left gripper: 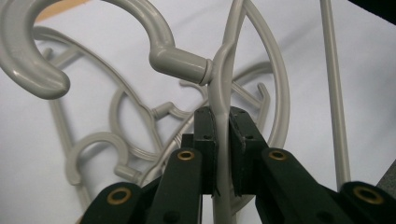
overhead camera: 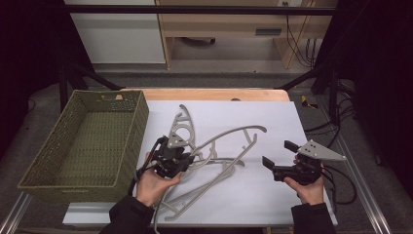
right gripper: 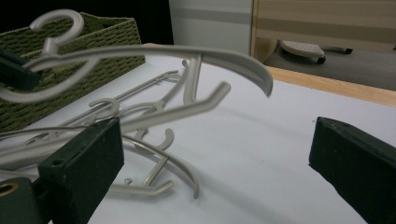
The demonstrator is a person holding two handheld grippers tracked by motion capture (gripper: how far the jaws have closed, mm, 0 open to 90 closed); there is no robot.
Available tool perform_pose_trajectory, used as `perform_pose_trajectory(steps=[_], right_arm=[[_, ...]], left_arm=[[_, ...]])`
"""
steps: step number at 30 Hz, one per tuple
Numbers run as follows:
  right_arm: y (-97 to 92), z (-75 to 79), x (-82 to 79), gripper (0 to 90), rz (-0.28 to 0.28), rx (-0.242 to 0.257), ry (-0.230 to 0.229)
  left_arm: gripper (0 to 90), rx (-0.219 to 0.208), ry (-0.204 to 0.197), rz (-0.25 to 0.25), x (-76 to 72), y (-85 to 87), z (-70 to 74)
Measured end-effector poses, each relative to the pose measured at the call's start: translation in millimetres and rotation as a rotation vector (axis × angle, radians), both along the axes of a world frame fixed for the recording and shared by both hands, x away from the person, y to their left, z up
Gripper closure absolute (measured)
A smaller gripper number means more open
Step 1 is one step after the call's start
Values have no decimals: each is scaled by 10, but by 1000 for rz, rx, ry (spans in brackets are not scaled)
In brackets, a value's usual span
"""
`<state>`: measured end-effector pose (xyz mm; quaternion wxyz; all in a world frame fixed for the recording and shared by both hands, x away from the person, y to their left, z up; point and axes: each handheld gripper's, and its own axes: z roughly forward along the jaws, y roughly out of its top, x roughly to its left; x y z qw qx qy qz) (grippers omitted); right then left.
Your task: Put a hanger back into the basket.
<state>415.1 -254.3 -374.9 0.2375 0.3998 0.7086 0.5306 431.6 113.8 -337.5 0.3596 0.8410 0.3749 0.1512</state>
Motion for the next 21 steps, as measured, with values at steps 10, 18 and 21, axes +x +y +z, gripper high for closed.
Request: perform_pose_trajectory(steps=[10,18,21], right_arm=[[17,-10,5,36,0,-3,6],[15,-18,9,37,1,-5,8],[14,-21,11,37,2,-5,8]], left_arm=[[824,26,-30,24,60,230,282],[824,11,-51,23,45,415,446],[824,19,-66,32,36,536,517]])
